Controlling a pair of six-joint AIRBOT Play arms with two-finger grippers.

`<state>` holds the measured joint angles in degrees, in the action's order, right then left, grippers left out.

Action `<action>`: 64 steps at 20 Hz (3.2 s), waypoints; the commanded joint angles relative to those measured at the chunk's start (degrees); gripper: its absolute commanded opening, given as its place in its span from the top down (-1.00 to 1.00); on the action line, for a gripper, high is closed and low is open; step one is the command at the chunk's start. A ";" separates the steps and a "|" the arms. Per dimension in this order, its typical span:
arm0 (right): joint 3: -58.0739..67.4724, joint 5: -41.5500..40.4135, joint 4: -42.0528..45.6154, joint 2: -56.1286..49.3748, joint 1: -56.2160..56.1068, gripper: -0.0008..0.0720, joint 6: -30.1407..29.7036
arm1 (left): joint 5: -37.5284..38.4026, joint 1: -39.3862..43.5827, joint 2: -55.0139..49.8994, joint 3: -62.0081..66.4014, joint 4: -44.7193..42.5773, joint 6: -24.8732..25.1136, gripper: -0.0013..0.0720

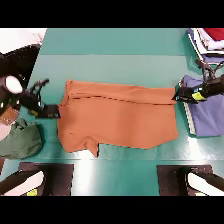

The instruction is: Fold the shirts.

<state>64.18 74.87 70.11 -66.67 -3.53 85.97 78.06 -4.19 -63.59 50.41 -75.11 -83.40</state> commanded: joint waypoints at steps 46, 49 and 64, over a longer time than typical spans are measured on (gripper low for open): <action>-34.29 0.85 -5.46 16.33 -4.61 0.94 -0.48 | 6.12 0.15 16.68 -10.29 3.67 -1.55 0.91; -29.68 12.70 0.72 23.71 -4.61 0.94 0.15 | 8.57 0.15 25.46 -10.14 4.79 -5.81 0.91; 0.48 2.64 3.10 -3.17 -4.61 0.94 -0.13 | -17.79 0.15 1.01 1.46 16.06 6.60 0.91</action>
<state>58.52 80.34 73.12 -62.50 -8.10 86.08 68.05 -4.01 -54.17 48.86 -61.93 -80.66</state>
